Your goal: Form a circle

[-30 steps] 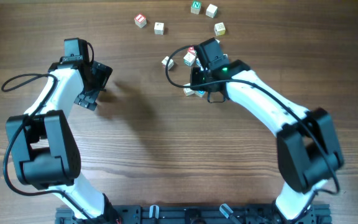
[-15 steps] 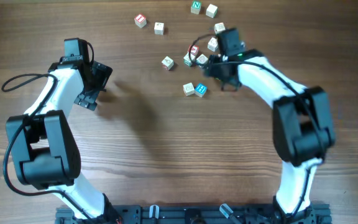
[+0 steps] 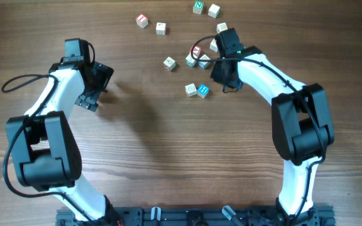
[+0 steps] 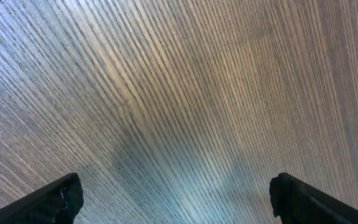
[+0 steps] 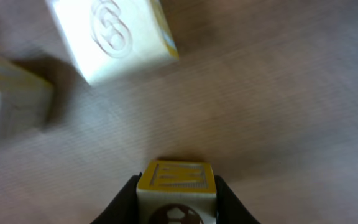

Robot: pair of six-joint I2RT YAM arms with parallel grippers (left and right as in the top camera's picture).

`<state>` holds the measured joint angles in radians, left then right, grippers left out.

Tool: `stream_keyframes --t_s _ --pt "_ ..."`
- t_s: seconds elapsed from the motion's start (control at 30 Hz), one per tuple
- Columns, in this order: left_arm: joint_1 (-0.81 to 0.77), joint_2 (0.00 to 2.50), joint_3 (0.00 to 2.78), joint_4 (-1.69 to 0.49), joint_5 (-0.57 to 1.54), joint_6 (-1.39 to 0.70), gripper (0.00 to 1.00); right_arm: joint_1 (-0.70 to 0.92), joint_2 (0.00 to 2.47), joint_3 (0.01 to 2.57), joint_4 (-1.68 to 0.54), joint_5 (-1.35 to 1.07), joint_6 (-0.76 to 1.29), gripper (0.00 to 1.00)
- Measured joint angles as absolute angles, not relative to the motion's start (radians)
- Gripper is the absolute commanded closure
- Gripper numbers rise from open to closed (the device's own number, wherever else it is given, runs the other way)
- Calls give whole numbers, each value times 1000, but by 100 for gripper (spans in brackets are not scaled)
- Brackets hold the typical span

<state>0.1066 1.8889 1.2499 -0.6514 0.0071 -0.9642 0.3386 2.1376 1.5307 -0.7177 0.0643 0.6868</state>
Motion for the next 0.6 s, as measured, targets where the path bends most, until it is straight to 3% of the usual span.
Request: stream_keyframes --t_s 0.13,0.37,0.43,0.53,0.6 --pt "107 1889 1250 -651 7 -964 0 332 2091 1633 -951 83 633 95" --pt "107 1889 1250 -651 7 -964 0 353 1696 1689 -1211 67 601 94" --pt "107 1889 1250 -651 7 -964 0 395 1650 1693 -1259 55 605 93" --pt "107 1889 1250 -651 8 -964 0 498 1657 1669 -1260 48 633 80" --pt "107 1889 1250 -651 9 -964 0 585 1663 1592 -1204 55 680 81"
